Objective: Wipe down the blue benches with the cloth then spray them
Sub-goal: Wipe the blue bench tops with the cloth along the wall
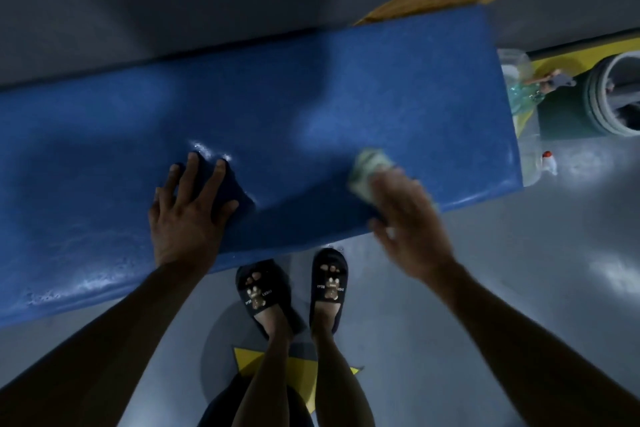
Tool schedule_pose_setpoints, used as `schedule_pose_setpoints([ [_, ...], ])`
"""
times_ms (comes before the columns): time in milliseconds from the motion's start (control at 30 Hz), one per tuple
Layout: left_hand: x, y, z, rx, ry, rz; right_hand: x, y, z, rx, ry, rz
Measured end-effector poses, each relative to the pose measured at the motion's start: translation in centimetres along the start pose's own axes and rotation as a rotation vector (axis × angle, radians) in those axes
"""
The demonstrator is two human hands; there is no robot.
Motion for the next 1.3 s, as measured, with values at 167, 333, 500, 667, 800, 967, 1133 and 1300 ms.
schedule_pose_setpoints([
  [167, -0.2, 0.0, -0.3, -0.016, 0.017, -0.017, -2.6, 0.2, -8.7, 0.677, -0.079, -0.174],
  [333, -0.2, 0.0, -0.4, -0.019, 0.012, -0.032, -0.1, -1.9, 3.1, 0.445, -0.044, -0.142],
  [500, -0.3, -0.4, -0.5, -0.029, -0.002, -0.02, -0.5, -0.5, 2.0, -0.19, 0.022, -0.009],
  [667, -0.5, -0.4, -0.7, -0.017, -0.001, -0.036, -2.5, 0.8, -11.8, 0.391, -0.047, -0.117],
  [800, -0.7, -0.4, -1.0, -0.031, -0.008, -0.021, -2.9, -1.1, -9.7, 0.771, -0.108, -0.221],
  [967, -0.7, -0.5, -0.8, -0.035, -0.001, -0.019, 0.0, -1.5, 5.3, 0.338, -0.115, -0.143],
  [1133, -0.4, -0.6, -0.7, -0.039, 0.018, -0.021, -0.6, -0.6, 0.5, -0.283, 0.009, 0.007],
  [1300, 0.1, -0.5, -0.3, -0.012, 0.017, -0.048, -4.1, -0.2, -11.9, 0.213, -0.039, -0.091],
])
Point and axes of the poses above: each hand's wrist, its own y-axis away from the middle knuckle, its own x-axis out of the palm, z = x × y, the point moved 3 cm from there along -y, towards the middle knuckle, and after that the axes turned 7 degrees about -x, right-handed, at the moved point
